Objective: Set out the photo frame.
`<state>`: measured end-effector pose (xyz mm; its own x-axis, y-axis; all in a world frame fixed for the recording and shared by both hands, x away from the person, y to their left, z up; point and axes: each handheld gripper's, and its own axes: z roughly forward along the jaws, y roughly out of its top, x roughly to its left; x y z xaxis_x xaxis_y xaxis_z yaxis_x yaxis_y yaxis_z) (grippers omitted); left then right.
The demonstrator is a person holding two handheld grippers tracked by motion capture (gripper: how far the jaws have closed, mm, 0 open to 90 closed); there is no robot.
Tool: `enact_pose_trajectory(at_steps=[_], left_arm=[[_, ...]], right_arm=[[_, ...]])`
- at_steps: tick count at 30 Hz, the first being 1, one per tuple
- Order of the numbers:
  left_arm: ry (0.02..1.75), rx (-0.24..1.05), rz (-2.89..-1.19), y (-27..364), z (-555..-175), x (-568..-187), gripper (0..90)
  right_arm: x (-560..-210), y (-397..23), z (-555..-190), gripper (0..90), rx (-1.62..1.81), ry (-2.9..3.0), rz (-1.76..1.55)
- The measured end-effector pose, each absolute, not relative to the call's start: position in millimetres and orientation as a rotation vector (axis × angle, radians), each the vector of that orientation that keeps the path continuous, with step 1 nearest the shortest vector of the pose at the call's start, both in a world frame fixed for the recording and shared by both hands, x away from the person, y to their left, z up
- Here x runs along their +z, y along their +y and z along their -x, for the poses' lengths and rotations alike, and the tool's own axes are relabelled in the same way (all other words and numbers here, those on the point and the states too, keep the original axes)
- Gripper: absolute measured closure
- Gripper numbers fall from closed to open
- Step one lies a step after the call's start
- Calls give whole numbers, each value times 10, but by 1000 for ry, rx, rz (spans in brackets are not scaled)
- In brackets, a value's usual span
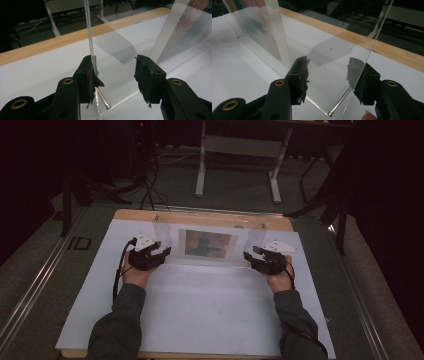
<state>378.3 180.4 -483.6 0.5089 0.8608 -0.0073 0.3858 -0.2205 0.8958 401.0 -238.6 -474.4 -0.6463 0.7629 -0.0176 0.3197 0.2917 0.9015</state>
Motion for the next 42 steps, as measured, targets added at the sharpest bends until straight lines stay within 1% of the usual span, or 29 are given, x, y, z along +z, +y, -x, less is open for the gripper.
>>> enact_pose_trajectory(at_steps=[17,28,42], left_arm=[[1106,563,-1828,1780,-3559,-4804,526],[1144,517,-1836,1784,-3488,-4762,526],[1164,510,-1843,1739,-3422,-4753,526]], right_arm=[[-4745,-2448,-3857,493,1352,2166,-1033],[-4745,-2452,-3776,494,1374,2177,-1060],[-4781,-2501,-3738,492,1385,2185,-1074]])
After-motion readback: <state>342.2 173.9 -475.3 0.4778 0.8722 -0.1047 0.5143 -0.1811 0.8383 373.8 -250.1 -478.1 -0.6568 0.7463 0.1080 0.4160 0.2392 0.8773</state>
